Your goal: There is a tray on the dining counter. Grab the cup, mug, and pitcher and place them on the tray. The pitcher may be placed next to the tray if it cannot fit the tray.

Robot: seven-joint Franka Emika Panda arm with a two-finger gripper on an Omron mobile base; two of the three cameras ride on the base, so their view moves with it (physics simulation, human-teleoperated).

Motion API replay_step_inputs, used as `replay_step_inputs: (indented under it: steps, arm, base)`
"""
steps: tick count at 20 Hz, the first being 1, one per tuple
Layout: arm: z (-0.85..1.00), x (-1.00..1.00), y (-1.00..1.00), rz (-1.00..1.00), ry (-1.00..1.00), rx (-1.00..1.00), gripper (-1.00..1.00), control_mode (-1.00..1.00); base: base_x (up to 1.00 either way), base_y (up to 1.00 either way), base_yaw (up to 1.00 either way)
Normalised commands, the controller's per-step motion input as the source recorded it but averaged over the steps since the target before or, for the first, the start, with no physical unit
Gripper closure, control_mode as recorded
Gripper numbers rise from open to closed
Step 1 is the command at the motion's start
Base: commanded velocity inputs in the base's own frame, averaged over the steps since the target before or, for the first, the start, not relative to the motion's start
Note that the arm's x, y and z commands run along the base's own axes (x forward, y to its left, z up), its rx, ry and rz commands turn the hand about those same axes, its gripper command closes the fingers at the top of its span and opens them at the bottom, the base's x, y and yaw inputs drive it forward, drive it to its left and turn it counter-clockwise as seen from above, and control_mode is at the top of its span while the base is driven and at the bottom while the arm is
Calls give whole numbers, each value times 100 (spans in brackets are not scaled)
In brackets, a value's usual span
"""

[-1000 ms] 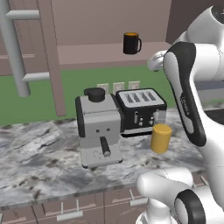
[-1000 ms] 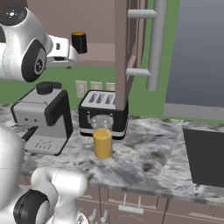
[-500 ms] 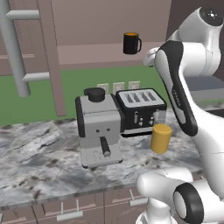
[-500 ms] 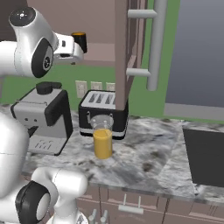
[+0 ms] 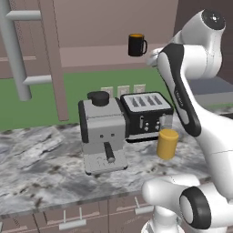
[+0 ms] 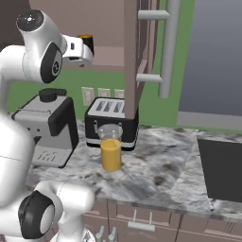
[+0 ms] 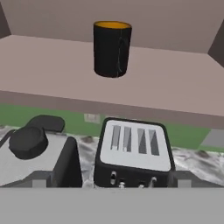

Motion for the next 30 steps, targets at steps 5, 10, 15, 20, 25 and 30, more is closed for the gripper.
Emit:
replay_step_inputs:
  steps: [5, 10, 15, 20, 25, 30]
  arm:
    - [1, 24, 0, 0, -8, 0, -100, -100]
    - [0, 25, 0, 0, -7, 0, -100, -100]
    - [0, 21, 0, 0, -5, 0, -100, -100]
    - [0, 23, 0, 0, -2, 0, -100, -100]
    - [0, 24, 0, 0, -1, 0, -100, -100]
    - [0, 24, 0, 0, 0, 1, -100, -100]
  base:
    - [0, 0, 0]
    - [0, 0, 0]
    - [0, 0, 0]
    - [0, 0, 0]
    - [0, 0, 0]
    - [0, 0, 0]
